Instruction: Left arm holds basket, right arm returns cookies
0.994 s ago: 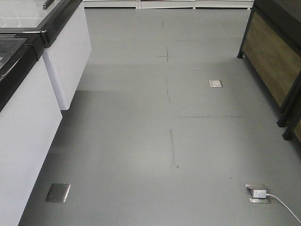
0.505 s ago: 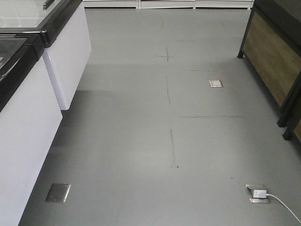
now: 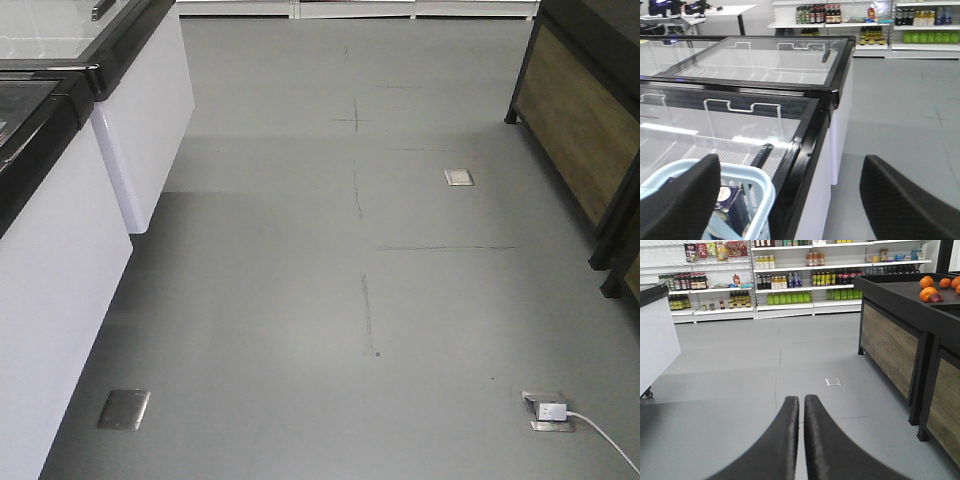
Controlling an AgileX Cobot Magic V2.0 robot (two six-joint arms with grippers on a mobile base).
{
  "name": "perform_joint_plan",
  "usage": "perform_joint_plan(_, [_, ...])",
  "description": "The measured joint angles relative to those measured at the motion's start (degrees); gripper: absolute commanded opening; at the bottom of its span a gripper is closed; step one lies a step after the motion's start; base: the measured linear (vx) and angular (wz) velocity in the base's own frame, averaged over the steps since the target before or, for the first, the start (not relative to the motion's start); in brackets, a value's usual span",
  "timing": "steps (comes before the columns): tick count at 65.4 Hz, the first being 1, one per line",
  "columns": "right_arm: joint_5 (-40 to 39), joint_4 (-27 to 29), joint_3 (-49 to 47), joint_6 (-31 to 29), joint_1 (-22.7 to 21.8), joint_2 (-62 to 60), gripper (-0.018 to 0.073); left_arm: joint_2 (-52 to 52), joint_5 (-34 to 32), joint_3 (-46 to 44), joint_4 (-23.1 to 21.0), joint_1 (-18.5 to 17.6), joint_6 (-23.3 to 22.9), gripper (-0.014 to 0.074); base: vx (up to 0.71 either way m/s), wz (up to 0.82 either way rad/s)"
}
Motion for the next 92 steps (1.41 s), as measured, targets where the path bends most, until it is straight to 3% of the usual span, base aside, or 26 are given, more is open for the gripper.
perform_joint_plan(16, [0.0,0.0,0.0,0.0,0.0,0.0,-0.0006,-3.85,1.23,0.0,0.0,5.95,-2.49,0.0554,0.0,0.0])
perform_joint_plan(25, [0.0,0.0,0.0,0.0,0.0,0.0,-0.0006,-5.07,2.11,0.0,0.0,7.96,-7.04,0.0534,0.0,0.0])
perform_joint_plan(34, [0.0,0.0,0.0,0.0,0.0,0.0,-0.0006,-5.25,2.34,0.0,0.0,9.54,-17.38,0.0514,0.0,0.0])
perform_joint_plan(45, [0.0,0.0,0.0,0.0,0.0,0.0,-0.0006,-3.85,1.96,0.0,-0.05,11.92,-33.51,0.0514,0.0,0.0])
perform_joint_plan(65, [0.0,0.0,0.0,0.0,0.0,0.0,-0.0006,2.16,-0.11,3.49,-0.07,16.23,-55.88,0.0514,0.0,0.0])
perform_joint_plan(76, [0.0,0.0,0.0,0.0,0.0,0.0,-0.0006,4.52,-5.81,8.72,-0.13,17.15,-66.43,0.0514,0.0,0.0])
perform_joint_plan(92, [0.0,0.0,0.0,0.0,0.0,0.0,-0.0006,7.87,-26.11,13.4,-0.2,17.15,-70.4,0.0514,0.0,0.0])
